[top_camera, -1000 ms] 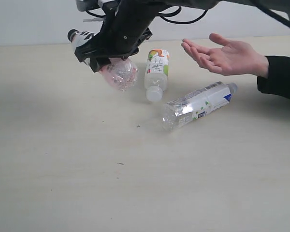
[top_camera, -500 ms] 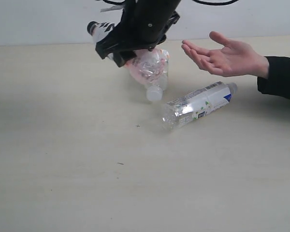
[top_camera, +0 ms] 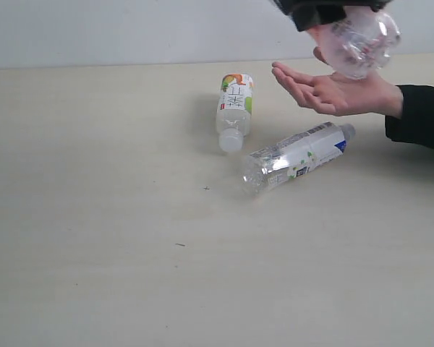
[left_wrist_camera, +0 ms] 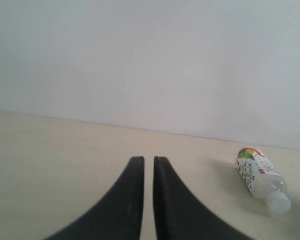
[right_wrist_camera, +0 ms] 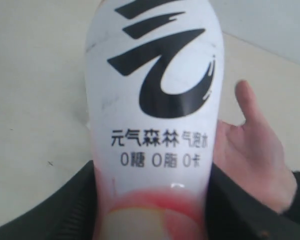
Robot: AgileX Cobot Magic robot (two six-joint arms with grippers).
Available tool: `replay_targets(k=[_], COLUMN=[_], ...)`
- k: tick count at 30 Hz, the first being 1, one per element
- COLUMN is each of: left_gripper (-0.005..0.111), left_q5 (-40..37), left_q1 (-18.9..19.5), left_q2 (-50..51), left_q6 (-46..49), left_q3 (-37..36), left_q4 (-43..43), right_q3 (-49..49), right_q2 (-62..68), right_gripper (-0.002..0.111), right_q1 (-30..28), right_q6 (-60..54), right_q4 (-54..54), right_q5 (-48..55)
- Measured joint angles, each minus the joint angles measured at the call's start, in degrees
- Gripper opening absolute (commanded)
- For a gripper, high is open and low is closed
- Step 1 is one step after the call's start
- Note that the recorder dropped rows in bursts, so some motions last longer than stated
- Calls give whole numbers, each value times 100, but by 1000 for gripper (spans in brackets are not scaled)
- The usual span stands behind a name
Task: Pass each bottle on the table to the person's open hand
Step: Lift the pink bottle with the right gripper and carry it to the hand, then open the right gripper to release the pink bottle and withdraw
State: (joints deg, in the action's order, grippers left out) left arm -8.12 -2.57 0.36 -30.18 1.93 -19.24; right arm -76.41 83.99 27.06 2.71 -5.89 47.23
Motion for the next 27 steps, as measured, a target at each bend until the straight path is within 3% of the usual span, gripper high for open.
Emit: replay_targets(k=[8,12,27], left_gripper=[10,10,10], left_q5=[0,0,0], left_q1=[0,0,0], left_q2=[0,0,0], left_q6=[0,0,0], left_q3=[0,0,0], left_q4=[0,0,0], right_q3=[1292,1653,834], right_q2=[-179,14,1095], right_gripper=[0,0,0], right_q1=[-1084,-1309,-1348], right_q6=[-99,-121,-144], right_q4=[40,176,868], right_q5=[-523,-1045,-1155])
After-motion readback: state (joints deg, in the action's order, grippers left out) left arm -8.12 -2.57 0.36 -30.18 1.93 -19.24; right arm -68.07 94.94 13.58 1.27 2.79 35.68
